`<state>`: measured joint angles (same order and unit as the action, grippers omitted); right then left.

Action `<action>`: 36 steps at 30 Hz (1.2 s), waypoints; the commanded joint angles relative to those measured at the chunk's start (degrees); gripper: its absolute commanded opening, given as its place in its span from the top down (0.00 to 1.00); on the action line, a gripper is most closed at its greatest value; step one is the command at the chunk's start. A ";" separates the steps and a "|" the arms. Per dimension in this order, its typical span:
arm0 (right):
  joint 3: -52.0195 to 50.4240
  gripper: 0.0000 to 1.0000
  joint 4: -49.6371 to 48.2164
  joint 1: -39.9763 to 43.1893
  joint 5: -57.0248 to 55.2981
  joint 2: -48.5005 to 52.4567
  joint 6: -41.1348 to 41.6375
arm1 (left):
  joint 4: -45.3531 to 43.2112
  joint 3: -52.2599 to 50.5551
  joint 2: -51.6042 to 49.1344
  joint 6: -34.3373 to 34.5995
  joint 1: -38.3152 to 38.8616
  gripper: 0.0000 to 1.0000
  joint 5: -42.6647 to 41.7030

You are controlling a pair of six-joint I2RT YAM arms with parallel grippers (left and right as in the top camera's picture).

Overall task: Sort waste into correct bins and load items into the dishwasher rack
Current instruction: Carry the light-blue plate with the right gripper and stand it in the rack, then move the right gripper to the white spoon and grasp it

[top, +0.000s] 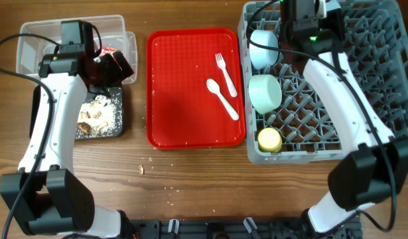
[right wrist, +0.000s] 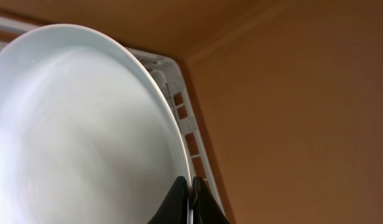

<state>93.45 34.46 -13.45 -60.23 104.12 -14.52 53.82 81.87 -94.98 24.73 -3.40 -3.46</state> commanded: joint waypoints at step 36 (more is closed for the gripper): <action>-0.46 0.40 17.57 -12.22 73.16 17.00 30.18 | 0.00 0.31 0.04 -0.04 -0.26 0.00 0.35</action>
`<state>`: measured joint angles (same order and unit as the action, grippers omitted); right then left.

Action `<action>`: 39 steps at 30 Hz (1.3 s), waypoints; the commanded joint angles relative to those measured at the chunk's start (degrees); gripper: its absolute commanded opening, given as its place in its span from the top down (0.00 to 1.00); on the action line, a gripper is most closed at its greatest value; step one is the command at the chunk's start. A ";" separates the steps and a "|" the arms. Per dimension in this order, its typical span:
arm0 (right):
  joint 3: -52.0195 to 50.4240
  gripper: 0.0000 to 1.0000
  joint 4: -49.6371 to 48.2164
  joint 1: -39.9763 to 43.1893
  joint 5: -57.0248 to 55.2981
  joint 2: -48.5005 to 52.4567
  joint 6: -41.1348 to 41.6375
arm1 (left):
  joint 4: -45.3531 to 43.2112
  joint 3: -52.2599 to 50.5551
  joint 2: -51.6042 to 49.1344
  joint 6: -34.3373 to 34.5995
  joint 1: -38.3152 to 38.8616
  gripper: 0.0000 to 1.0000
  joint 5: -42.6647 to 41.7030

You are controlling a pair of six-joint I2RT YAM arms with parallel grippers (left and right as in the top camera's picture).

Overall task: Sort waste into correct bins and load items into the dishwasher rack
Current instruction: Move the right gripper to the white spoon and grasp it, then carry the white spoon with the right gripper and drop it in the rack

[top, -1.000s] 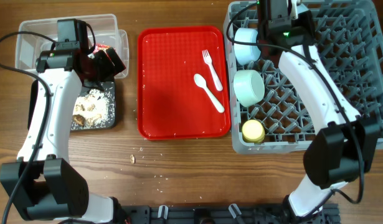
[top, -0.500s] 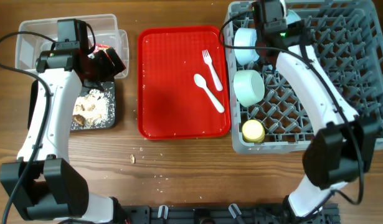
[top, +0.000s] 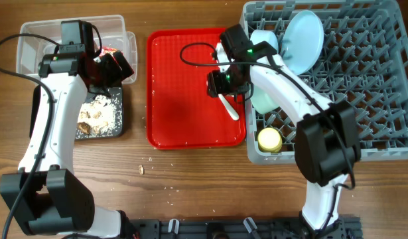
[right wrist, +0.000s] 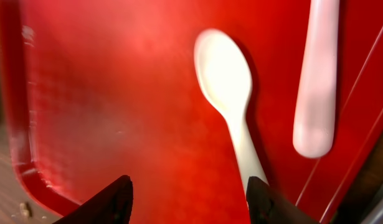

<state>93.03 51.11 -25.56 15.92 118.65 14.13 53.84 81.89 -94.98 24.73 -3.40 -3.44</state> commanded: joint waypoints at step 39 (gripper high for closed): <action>10.05 0.96 8.44 -3.82 -14.21 10.69 -17.11 | -0.02 0.28 0.04 -0.04 -0.26 0.00 0.33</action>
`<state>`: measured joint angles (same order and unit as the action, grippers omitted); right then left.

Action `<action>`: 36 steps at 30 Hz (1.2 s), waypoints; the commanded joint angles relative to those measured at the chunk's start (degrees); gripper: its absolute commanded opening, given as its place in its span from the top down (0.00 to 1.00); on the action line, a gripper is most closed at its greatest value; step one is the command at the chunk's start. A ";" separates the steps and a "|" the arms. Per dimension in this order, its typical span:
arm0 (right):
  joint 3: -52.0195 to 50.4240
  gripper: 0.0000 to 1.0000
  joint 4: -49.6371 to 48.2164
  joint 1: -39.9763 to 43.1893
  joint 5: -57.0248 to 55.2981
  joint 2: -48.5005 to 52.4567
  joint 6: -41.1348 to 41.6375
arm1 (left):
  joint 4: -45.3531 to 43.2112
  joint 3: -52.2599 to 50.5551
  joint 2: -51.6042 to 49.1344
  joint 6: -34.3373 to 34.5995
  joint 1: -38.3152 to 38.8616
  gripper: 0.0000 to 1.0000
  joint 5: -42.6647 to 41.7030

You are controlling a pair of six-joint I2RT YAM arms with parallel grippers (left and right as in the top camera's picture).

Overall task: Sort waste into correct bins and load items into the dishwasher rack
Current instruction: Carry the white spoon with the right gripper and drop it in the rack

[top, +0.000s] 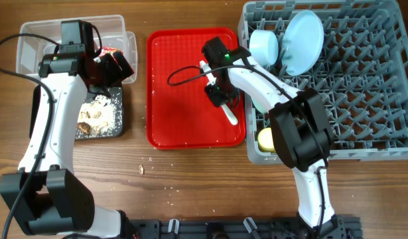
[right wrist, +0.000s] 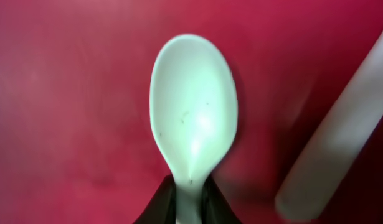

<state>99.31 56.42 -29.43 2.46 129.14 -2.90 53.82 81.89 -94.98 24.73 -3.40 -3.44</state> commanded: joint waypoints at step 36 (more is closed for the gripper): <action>1.70 0.55 15.28 27.23 6.95 -24.35 6.62 | 0.00 0.28 0.04 -0.04 -0.26 0.00 0.33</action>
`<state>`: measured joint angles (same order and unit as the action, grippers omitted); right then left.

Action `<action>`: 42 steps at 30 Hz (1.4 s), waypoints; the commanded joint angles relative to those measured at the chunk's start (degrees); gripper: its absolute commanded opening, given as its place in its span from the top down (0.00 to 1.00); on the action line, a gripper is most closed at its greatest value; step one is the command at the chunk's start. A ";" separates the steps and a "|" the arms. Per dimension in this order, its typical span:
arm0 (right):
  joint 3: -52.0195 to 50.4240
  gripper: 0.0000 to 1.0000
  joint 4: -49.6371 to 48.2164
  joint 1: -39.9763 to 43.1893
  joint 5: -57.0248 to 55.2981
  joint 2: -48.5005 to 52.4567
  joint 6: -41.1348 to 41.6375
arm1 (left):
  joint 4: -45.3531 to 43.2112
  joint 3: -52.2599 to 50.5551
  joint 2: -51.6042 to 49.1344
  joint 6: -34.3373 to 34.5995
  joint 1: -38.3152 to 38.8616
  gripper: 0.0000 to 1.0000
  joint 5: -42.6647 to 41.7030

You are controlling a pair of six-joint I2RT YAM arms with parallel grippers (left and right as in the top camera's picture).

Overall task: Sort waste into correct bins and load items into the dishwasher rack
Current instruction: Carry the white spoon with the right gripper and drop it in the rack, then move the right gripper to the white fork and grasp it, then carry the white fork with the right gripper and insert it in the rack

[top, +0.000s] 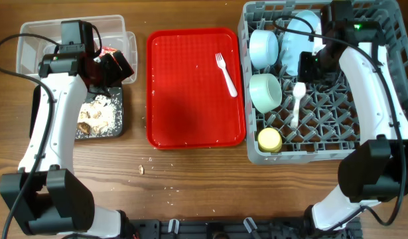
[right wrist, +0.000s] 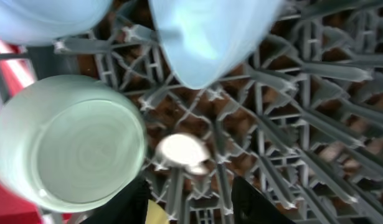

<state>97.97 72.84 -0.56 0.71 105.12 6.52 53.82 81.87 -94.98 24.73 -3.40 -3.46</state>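
Note:
The white spoon (top: 296, 101) lies across the grey dishwasher rack (top: 383, 133); its bowl (right wrist: 179, 151) shows between the rack's tines. My right gripper (top: 310, 66) hangs open just above it (right wrist: 190, 183), with nothing between the fingers. A white fork (top: 225, 73) is alone on the red tray (top: 190, 126). My left gripper (top: 114, 65) is over the edge between the clear bin (top: 31, 46) and the black bin (top: 117, 126), with a red-and-dark wrapper at its tip. Its jaws are hidden.
In the rack are a green bowl (top: 265, 91), a light blue cup (top: 263, 48), a light blue plate (top: 298, 43) standing on edge and a yellow cup (top: 269, 139). Food scraps (top: 97, 113) fill the black bin. Crumbs (top: 141, 169) dot the table.
My right gripper was shut on the spoon on the red tray. Now the spoon lies in the rack and the gripper is open above it. The left arm has not moved.
My right gripper first held the light blue plate at the back of the rack. Then the plate stood in the rack and the gripper was open over the spoon on the tray. It then shut on the spoon, which now lies in the rack.

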 commanded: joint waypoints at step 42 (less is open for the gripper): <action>14.62 0.93 -16.63 -24.94 -4.04 33.88 -0.50 | 0.00 0.31 0.04 -0.04 -0.26 0.00 0.35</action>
<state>112.66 53.54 -25.67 -4.97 137.47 7.03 53.82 81.89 -94.98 24.73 -3.40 -3.46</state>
